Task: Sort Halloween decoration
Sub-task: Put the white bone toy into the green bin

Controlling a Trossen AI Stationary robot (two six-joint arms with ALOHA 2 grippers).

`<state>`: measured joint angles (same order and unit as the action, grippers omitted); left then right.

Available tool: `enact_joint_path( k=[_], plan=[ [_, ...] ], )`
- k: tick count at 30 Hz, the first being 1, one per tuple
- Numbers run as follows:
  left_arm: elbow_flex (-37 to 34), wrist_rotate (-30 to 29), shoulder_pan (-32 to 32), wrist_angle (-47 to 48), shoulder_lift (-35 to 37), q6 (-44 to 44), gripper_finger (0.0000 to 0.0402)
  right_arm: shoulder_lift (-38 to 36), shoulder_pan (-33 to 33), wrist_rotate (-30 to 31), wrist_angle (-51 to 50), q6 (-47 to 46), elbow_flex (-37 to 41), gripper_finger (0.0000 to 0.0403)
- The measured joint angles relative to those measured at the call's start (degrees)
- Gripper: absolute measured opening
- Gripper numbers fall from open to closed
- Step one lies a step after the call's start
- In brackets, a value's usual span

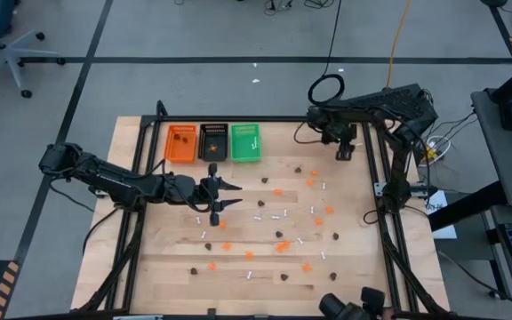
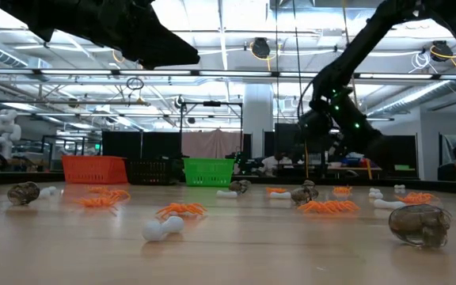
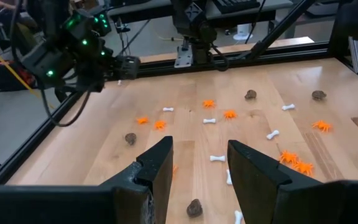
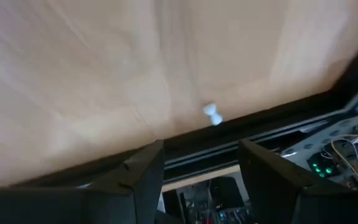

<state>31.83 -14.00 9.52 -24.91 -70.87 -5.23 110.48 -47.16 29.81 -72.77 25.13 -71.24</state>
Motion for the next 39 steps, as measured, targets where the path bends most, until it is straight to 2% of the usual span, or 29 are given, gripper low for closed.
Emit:
enact_joint_path(
  k=[9, 17, 21, 34, 39],
  plan=[
    [0.0, 0.0, 0.0, -0.07, 0.0, 0.17, 0.0152, -0.04, -3.71, 0.4, 8.59, 10.88, 5.94, 0.0192],
    [0.0, 0.0, 0.0, -0.17, 0.0, 0.15, 0.0152, -0.04, -4.89, 2.0, 13.0, 15.04, 7.93, 0.0185],
    [0.0, 0.0, 0.0, -0.17, 0.0, 0.11, 0.0152, -0.04, -4.89, 1.85, 13.29, 15.57, 7.93, 0.0153],
    [0.0, 0.0, 0.0, -0.09, 0.0, -0.02, 0.0152, 3.02, -4.78, 0.73, 13.88, 16.25, 7.71, 0.0012],
    [0.0, 0.0, 0.0, -0.09, 0.0, -0.02, 0.0152, 3.15, -4.71, 0.33, 14.15, 16.11, 7.75, 0.0005]
  ],
)
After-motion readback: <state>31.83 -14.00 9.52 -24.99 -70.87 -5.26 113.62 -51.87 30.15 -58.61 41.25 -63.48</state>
